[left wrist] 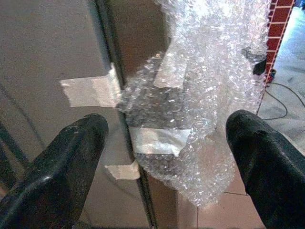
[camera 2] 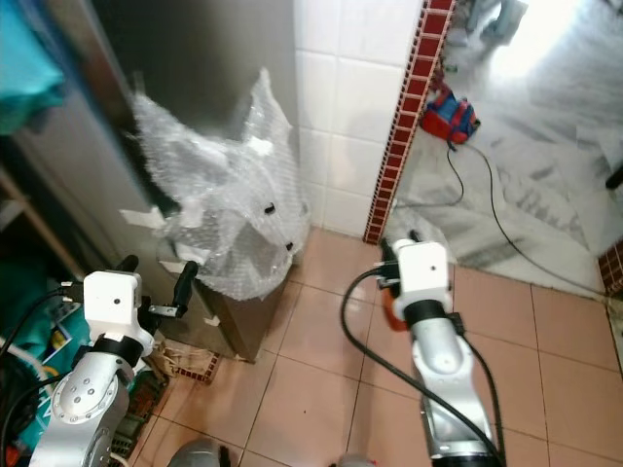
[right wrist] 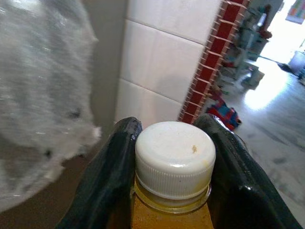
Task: Restocking fridge
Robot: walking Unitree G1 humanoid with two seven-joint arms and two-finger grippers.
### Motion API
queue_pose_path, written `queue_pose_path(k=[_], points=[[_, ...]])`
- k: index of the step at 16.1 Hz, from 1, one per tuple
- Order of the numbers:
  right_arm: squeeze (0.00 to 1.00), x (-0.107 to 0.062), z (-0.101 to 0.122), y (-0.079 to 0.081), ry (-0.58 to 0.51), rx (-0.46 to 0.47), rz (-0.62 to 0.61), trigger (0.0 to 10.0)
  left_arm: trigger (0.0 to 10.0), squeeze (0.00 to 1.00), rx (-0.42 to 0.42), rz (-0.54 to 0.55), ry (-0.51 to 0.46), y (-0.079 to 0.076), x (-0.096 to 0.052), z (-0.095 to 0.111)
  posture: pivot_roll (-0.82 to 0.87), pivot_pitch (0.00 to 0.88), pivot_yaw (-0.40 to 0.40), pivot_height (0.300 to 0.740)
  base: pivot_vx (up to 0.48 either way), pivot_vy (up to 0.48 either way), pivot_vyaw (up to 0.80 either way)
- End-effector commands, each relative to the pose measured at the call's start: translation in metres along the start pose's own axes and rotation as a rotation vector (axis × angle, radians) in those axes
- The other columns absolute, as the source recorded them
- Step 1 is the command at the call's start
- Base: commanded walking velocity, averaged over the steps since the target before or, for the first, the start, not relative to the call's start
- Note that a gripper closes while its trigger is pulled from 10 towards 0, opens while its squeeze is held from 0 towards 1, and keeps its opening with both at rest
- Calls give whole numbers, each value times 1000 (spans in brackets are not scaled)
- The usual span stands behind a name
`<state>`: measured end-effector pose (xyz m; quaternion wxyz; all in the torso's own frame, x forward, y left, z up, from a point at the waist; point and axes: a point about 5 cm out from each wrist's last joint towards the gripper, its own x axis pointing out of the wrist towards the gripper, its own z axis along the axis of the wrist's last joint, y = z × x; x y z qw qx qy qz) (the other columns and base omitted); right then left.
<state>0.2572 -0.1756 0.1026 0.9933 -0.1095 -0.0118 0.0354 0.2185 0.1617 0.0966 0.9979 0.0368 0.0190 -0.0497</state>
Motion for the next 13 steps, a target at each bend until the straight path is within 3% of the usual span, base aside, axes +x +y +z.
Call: queue_pose_path(k=[1, 3, 6, 10, 13], points=[[0, 2, 9, -2, -46, -18, 2, 10000, 10000, 0, 7, 14, 9, 2, 2, -2, -15, 70, 10, 740, 0, 0, 0], [0, 3, 9, -2, -47, -20, 7, 10000, 10000, 0, 13, 32, 4, 4, 7, -1, -17, 71, 10, 740, 0, 0, 0], [0, 3, 10, 0, -50, -23, 23, 10000, 10000, 0, 7, 53, -19, 5, 28, 3, -28, 76, 4, 740, 0, 0, 0], [0, -3, 15, 0, -62, -60, 54, 10000, 10000, 0, -6, 34, -62, -3, 61, 12, -82, 88, 7, 740, 0, 0, 0], [0, -6, 14, -1, -57, -63, 60, 10000, 10000, 0, -9, 39, -86, -9, 73, 15, -87, 94, 1, 740, 0, 0, 0]])
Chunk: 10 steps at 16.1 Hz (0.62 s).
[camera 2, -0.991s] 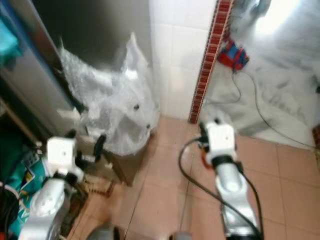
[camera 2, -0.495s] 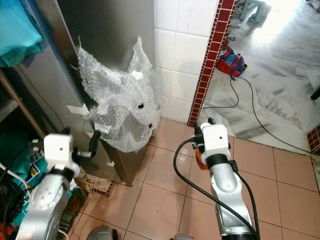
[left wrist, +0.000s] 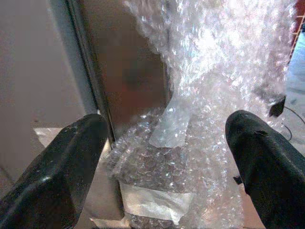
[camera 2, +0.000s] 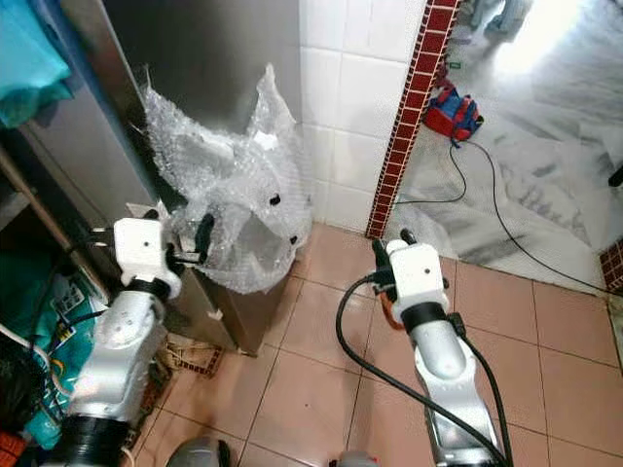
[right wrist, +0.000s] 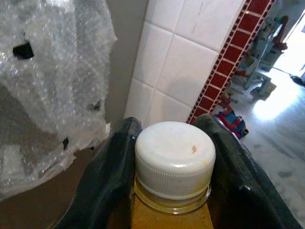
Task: Restocking fridge
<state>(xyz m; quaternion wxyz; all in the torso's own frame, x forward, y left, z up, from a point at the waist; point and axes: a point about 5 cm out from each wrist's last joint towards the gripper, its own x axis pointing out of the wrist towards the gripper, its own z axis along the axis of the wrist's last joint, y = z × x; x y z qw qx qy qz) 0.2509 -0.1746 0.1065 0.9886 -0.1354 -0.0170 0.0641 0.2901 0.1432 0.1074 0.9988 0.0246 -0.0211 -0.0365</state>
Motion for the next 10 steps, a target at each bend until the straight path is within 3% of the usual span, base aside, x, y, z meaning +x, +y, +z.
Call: queue_pose_path(k=[1, 4, 10], points=[[0, 1, 11, 0, -43, -11, 10, 10000, 10000, 0, 12, 27, -14, 2, 5, 1, -88, 95, -3, 740, 0, 0, 0], [0, 1, 12, 8, -49, -31, 68, 10000, 10000, 0, -1, 64, -37, 1, 17, 4, -97, 98, -20, 740, 0, 0, 0], [0, 1, 15, 4, -53, -45, 79, 10000, 10000, 0, -20, 103, -51, -4, 32, 3, -126, 94, -29, 740, 0, 0, 0]])
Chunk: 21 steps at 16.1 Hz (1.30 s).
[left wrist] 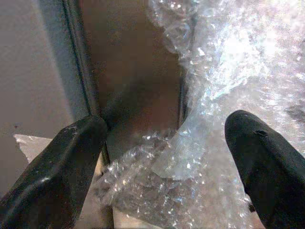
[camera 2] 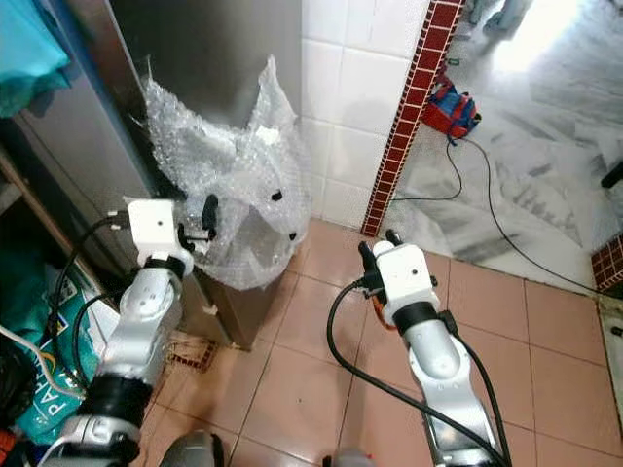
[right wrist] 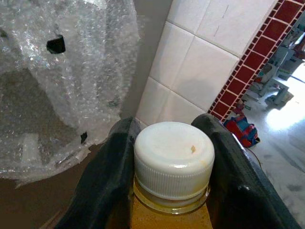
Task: Restocking fridge
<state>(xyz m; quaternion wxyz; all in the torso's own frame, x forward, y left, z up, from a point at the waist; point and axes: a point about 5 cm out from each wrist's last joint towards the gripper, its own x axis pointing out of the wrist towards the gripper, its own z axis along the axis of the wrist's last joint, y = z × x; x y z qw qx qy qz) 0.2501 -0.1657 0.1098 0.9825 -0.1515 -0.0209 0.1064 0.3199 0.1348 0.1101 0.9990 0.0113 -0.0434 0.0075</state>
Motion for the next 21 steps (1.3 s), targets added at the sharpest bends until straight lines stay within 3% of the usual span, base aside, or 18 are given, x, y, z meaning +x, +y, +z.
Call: queue_pose_path(k=[1, 6, 11, 14, 21], points=[[0, -1, 9, -5, -35, -16, -6, 10000, 10000, 0, 1, 32, -6, 4, 4, 1, -126, 94, -29, 740, 0, 0, 0], [0, 1, 14, -1, -51, -36, 25, 10000, 10000, 0, -10, 70, -17, 10, 17, 6, -138, 92, -33, 740, 0, 0, 0], [0, 2, 14, -1, -53, -37, 28, 10000, 10000, 0, -43, -7, 27, -1, 38, 10, -139, 86, -28, 740, 0, 0, 0], [0, 3, 15, 0, -55, -35, 21, 10000, 10000, 0, -67, -119, 41, -16, 42, 12, -139, 81, -15, 740, 0, 0, 0], [0, 3, 12, 3, -50, -28, 6, 10000, 10000, 0, -95, -359, 78, -47, 35, 5, -130, 74, 1, 740, 0, 0, 0]])
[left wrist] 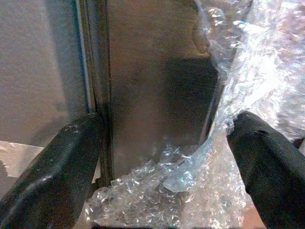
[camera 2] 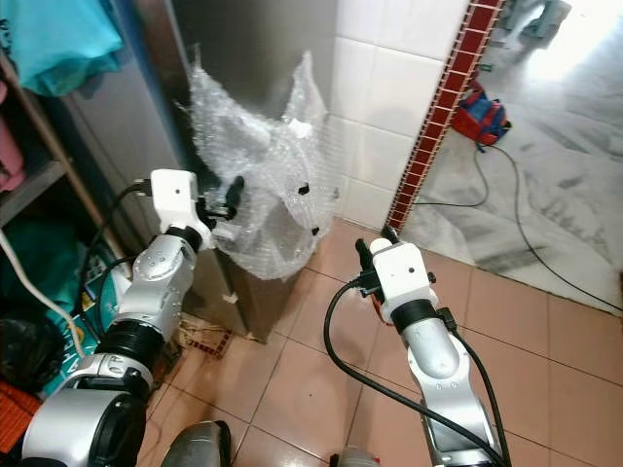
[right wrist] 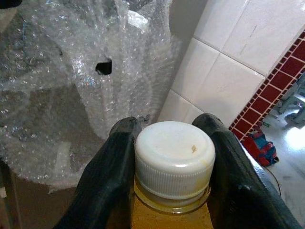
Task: Restocking fridge
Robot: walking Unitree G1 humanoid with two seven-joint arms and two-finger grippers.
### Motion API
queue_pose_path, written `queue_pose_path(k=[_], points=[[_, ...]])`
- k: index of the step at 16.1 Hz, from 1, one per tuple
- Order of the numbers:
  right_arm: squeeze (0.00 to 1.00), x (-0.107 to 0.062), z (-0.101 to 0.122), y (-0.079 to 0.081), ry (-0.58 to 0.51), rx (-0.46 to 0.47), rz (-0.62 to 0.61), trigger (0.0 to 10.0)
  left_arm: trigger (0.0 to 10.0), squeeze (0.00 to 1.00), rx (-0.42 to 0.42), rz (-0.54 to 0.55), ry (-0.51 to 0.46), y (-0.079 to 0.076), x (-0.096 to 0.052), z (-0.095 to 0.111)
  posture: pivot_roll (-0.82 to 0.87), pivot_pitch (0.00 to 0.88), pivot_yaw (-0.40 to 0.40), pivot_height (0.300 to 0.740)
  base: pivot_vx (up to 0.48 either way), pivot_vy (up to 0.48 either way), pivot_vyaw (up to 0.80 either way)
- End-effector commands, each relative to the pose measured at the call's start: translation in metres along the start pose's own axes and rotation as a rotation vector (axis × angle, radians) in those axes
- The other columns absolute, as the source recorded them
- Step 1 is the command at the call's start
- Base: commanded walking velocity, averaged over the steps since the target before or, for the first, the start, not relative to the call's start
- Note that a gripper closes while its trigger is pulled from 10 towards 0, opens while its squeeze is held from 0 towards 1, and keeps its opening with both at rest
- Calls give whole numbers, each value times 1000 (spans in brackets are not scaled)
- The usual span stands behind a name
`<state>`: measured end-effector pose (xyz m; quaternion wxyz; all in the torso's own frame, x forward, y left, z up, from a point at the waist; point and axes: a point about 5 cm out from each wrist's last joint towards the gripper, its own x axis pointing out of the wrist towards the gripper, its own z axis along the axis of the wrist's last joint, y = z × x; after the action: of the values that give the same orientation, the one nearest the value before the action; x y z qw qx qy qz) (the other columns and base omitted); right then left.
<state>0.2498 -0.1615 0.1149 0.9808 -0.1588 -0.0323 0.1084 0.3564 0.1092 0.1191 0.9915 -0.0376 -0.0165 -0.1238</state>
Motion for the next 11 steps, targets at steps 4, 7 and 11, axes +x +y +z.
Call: queue_pose_path(k=[4, 7, 11], points=[[0, 4, 5, -1, -30, -21, -24, 10000, 10000, 0, 4, -246, 57, -44, 2, -9, -124, 65, 5, 740, 0, 0, 0], [0, -2, -2, -14, 11, -30, -128, 10000, 10000, 0, -7, -361, 38, -68, -3, -10, -116, 59, 6, 740, 0, 0, 0], [0, -3, -9, -17, 54, -10, -172, 10000, 10000, 0, 5, -422, 35, -84, -9, -14, -107, 53, 14, 740, 0, 0, -481]])
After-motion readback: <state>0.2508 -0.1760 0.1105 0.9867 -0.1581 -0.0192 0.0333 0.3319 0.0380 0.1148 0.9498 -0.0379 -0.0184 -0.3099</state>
